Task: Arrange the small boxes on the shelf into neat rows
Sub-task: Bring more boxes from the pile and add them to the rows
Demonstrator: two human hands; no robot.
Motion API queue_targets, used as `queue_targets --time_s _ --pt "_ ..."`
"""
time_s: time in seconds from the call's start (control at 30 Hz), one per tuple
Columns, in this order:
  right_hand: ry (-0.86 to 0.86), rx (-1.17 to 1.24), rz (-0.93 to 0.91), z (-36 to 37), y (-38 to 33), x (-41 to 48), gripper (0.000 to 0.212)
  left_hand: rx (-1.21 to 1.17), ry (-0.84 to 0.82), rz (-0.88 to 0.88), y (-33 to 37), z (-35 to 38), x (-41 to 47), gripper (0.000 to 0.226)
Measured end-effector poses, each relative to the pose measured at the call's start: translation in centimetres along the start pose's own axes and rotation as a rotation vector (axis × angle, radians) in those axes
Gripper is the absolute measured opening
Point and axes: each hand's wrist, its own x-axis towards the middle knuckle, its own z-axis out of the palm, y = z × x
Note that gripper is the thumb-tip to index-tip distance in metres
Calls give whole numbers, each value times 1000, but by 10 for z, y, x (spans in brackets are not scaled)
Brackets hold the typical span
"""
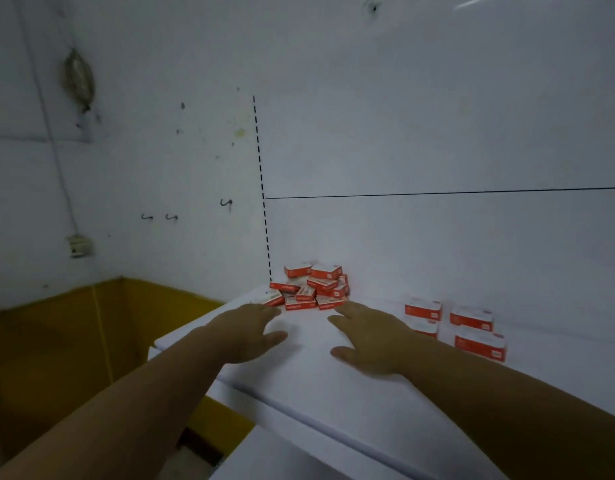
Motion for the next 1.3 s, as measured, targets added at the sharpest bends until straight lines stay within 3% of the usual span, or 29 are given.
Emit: queue_targets --time_s 0.13,0.23,0.47,0.77,0.97,1.3 --pt "21 3 64 15 3 34 66 -35 -54 -69 -34 19 28 63" --pt "67 13 145 23 6 61 63 -6 9 -75 -62 23 53 63" --pt "287 210 460 31 7 124 33 -238 41 -31 -120 37 125 74" --pt "379 434 758 45 6 172 40 -453 134 165 -144 66 170 59" --pt "364 472 830 37 17 172 29 -694 125 227 -153 65 174 5" --pt "313 474 800 22 15 154 28 -644 215 239 -150 69 171 29"
